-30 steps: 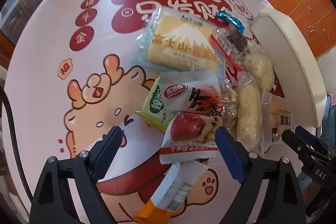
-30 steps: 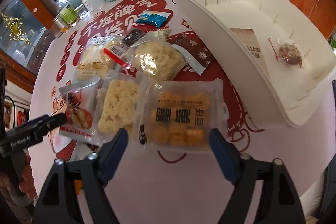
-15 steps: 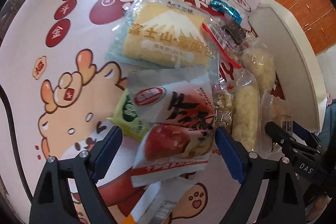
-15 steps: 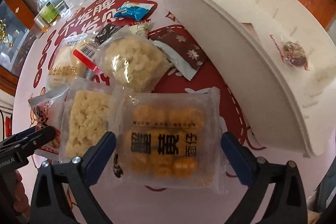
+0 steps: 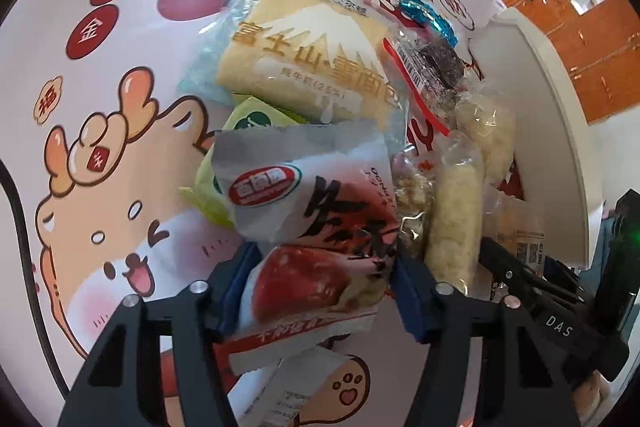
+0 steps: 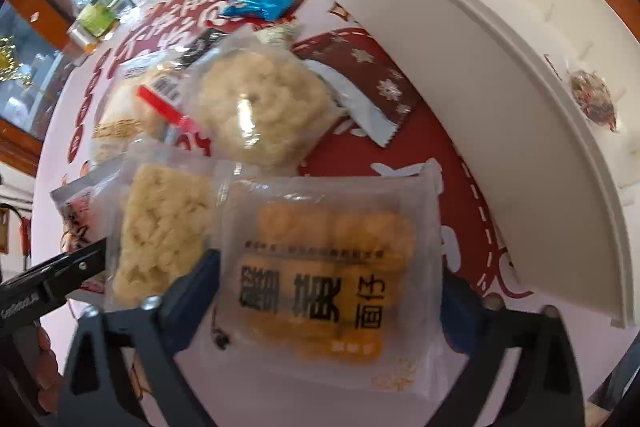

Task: Organize snacks
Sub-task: 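Grasp the red-white bread bag with left tool while right tool grasps the orange cake pack, then lift both packs into the white tray and open both tools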

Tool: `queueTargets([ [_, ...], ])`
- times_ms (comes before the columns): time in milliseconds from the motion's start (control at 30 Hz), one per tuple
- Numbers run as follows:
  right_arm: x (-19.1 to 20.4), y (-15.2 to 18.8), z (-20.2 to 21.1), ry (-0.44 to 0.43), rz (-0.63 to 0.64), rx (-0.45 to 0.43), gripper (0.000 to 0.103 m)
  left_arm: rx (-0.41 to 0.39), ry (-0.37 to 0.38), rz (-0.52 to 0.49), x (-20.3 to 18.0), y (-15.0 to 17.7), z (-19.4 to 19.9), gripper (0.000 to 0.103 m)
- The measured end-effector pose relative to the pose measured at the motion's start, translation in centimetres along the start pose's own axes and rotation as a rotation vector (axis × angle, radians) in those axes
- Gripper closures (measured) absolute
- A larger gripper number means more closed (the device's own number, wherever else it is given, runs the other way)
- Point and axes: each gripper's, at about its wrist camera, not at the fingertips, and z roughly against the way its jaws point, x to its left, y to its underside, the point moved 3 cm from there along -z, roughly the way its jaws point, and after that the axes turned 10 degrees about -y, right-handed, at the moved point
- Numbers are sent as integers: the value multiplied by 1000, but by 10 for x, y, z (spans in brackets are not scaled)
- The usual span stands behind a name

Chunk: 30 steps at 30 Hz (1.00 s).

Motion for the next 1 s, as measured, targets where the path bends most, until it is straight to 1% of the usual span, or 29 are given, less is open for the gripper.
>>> queueTargets([
  [100, 2, 2, 2, -5, 7, 2, 19, -26, -17, -12, -1, 5, 4, 55],
  [200, 6, 5, 6, -8, 23, 11, 22, -46, -49, -23, -2, 11, 10, 57],
  [333, 8, 13, 17, -22, 29, 12, 23, -62, -55, -26, 3, 20, 26, 58],
  [433, 11, 20, 28, -24, 45, 3, 23, -97, -67, -39, 8, 27, 44, 58],
  [500, 13, 24, 33, -15, 61, 0, 23, -120, -61, -40, 12, 31, 57, 58],
  [567, 13, 28, 35, -1, 63, 1, 23, -123, -54, -43, 13, 33, 61, 58],
  [700, 10, 38, 38, 4, 48, 7, 23, -126, -79, -24, 22, 39, 62, 58],
  [767, 12, 43, 46, 4, 51, -12, 23, -155, -94, -25, 23, 41, 68, 58],
  [867, 18, 46, 63, -8, 63, -49, 23, -212, -104, -51, 18, 44, 87, 59],
  [933, 23, 45, 79, -23, 71, -88, 23, -250, -99, -69, 12, 45, 103, 59],
  [1000, 28, 44, 99, -21, 88, -134, 23, -299, -77, -89, 2, 44, 123, 59],
])
